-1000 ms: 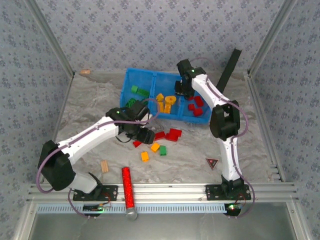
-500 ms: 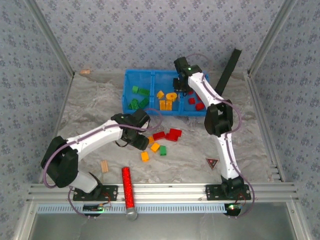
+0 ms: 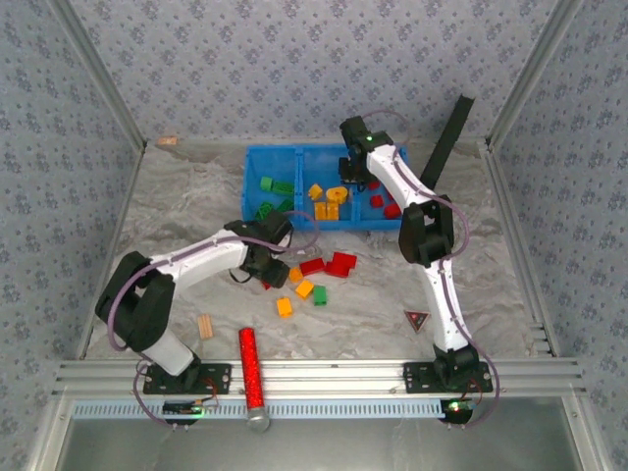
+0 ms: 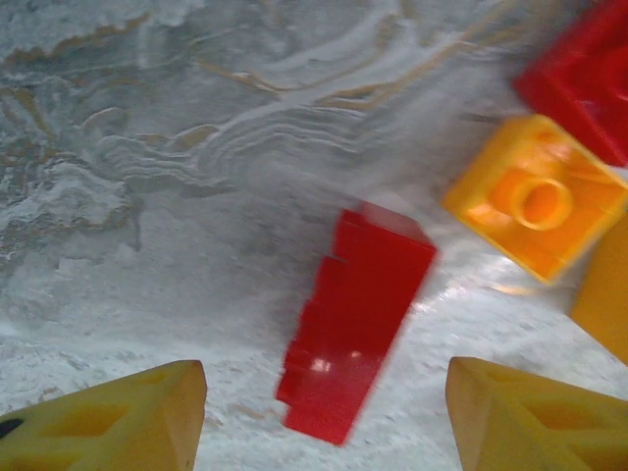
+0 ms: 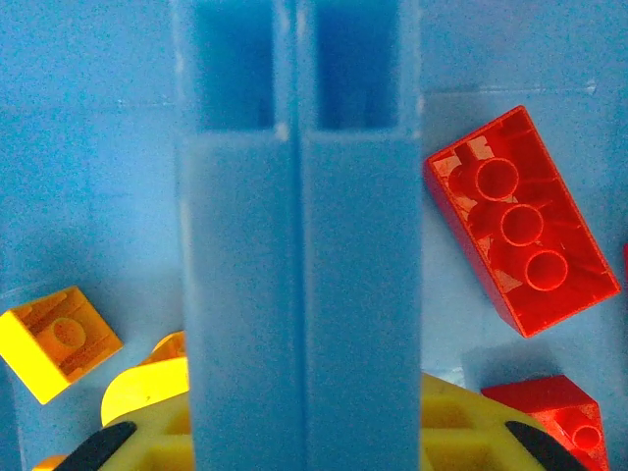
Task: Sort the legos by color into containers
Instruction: Place the container at the top-center of the table, then pick up the lego from the center of the table, then place the lego in the container.
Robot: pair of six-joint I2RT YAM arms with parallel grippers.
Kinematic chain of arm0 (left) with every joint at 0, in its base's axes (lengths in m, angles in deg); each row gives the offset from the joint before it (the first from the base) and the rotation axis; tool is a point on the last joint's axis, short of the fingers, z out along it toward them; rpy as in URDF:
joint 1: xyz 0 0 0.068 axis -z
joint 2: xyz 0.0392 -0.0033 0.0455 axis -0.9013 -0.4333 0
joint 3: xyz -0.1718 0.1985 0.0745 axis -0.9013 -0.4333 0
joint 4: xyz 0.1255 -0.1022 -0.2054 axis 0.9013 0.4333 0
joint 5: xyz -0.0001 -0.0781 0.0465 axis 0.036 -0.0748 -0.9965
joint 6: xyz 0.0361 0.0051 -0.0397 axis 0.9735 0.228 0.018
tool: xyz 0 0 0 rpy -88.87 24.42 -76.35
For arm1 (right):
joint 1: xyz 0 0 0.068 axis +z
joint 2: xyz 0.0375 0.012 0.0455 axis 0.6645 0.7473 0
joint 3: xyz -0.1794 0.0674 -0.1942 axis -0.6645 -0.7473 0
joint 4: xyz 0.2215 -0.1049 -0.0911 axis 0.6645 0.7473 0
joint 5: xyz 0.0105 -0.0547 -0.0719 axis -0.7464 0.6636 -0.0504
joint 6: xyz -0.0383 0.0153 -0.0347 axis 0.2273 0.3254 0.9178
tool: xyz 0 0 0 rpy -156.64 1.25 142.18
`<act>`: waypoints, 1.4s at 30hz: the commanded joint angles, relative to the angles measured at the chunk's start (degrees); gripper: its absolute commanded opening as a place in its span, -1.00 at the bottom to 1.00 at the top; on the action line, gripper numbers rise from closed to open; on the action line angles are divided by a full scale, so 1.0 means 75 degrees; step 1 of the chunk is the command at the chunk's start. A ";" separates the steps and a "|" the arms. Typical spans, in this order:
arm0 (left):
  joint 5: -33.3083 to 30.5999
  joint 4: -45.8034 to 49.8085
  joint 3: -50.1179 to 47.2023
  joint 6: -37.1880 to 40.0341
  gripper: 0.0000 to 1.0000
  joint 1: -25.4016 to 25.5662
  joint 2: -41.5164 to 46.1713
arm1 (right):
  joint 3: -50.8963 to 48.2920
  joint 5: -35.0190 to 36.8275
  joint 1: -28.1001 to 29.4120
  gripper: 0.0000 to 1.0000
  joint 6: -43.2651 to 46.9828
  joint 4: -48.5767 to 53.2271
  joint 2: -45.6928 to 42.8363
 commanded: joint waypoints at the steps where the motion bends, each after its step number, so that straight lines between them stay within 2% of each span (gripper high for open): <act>1: 0.0396 -0.0144 0.0302 0.0139 0.27 -0.0244 -0.0283 | -0.0329 -0.0708 0.0014 -0.28 -0.0130 -0.1448 -0.0684; 6: 0.0812 -0.0175 0.0340 0.0094 0.22 -0.0241 -0.0618 | -0.0581 -0.0971 0.0037 0.00 -0.0046 -0.1473 -0.1075; 11: 0.1235 -0.0411 0.0217 -0.0058 0.12 -0.0229 -0.0922 | -0.1259 -0.1165 0.0130 0.11 -0.0055 -0.1776 -0.1796; 17: 0.1394 -0.0498 0.0182 -0.0318 0.04 -0.0188 -0.1414 | -0.2101 -0.1301 0.0108 0.13 0.0078 -0.1689 -0.2688; 24: 0.1621 -0.0428 0.0236 -0.0743 -0.32 -0.0159 -0.1882 | -0.4331 -0.1256 0.0069 0.17 0.0360 -0.1936 -0.4593; 28: 0.1505 0.0283 0.0629 -0.0819 -0.44 -0.0115 -0.1719 | -0.5866 -0.1214 0.0055 0.26 0.0455 -0.1935 -0.5995; 32: 0.1441 0.1327 0.1734 -0.0765 -0.48 -0.0055 -0.1381 | -0.7648 -0.1210 0.0064 0.32 0.0315 -0.2135 -0.7291; 35: 0.1465 0.2103 0.3223 -0.0631 -0.49 0.0026 -0.1401 | -0.9201 -0.1345 0.0063 0.35 0.0016 -0.2503 -0.8220; 38: 0.1523 0.2659 0.4949 -0.0515 -0.50 0.0161 -0.1803 | -1.0382 -0.1356 0.0055 0.37 -0.0552 -0.2959 -0.9050; 42: 0.1535 0.2824 0.7584 -0.0371 -0.50 0.0474 -0.2922 | -1.1779 -0.1192 0.0125 0.40 -0.1429 -0.3325 -1.0256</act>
